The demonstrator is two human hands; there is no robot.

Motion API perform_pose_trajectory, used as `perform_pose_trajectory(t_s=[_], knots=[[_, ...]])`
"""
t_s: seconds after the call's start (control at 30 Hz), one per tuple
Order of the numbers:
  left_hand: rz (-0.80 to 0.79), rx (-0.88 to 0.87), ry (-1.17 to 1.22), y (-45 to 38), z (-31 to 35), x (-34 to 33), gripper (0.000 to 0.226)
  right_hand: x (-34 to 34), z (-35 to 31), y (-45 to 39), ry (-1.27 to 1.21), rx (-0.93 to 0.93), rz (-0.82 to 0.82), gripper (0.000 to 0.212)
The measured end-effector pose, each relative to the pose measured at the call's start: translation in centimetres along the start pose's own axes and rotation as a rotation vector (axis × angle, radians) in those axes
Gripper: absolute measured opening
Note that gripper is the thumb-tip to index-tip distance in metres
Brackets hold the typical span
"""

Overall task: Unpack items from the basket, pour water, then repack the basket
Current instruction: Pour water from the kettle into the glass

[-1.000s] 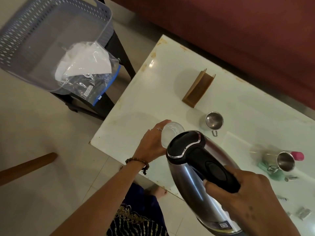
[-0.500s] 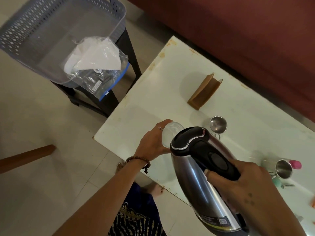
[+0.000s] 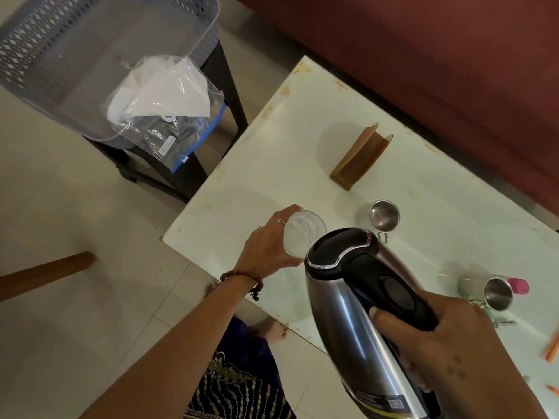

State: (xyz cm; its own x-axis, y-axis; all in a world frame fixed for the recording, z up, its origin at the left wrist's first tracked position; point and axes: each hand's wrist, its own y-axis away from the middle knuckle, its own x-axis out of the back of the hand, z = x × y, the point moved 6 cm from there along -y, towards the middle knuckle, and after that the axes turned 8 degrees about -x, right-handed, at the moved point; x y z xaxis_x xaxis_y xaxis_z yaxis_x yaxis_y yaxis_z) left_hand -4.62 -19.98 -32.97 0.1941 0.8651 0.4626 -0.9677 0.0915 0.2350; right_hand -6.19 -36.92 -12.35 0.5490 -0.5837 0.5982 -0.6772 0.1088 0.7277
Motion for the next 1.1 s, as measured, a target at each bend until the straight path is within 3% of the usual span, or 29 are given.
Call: perform_pose_trajectory(t_s=[0.13,1.1], knots=[[-0.004,-0.004,-0.012,-0.12,-0.16,-0.14,0.09,0.04,0.16,0.06,-0.001,-0.017,-0.014,0.023],[0.004,-0.017,0.007,-0.1,-0.4,-0.29,0.09,-0.08,0.13,0.41,-0.011,-0.014,-0.021,0.006]])
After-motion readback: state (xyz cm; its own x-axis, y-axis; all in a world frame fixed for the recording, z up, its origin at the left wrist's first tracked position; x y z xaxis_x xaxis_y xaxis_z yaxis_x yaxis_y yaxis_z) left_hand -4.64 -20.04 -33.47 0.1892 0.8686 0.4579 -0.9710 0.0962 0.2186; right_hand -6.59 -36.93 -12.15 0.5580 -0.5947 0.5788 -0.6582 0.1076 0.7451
